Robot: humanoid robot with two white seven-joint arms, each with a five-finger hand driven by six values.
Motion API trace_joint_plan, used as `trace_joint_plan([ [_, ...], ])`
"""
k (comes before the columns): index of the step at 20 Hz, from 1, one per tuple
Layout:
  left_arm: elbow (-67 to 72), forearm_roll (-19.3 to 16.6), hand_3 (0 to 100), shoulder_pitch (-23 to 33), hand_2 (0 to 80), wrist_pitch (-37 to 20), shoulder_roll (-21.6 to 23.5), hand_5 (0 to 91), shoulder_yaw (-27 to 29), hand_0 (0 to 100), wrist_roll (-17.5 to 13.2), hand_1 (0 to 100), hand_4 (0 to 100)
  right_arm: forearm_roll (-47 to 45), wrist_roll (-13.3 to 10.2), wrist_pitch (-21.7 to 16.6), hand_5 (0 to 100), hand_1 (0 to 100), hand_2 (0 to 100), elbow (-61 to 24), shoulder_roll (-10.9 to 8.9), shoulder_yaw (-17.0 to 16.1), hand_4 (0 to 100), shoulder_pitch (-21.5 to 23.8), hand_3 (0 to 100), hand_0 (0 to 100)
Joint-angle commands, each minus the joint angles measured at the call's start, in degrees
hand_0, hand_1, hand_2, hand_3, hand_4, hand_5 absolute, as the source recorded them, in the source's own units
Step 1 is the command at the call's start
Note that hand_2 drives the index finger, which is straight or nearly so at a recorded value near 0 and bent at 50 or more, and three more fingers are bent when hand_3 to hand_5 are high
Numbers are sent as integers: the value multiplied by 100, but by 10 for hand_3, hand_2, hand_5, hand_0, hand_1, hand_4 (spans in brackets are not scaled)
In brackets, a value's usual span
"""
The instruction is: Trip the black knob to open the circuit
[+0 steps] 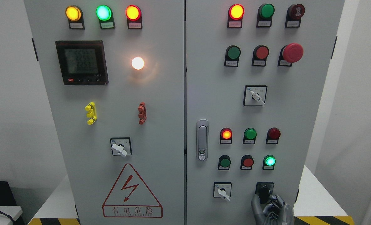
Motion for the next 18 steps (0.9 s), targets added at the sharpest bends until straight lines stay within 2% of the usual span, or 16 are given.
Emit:
trace_joint_plan([
  [1, 0, -193, 0, -44, 0, 2, 1, 0, 0, 120, 3, 389, 0, 4, -1, -36, 965, 729, 612, -1, 0, -9, 941, 6, 942, 402],
  [18, 0, -193, 0, -44, 0, 2, 0, 0, 0, 120, 3, 389, 0, 4, -1, -45, 964, 740, 570, 17, 0, -53, 926, 6, 919, 411],
])
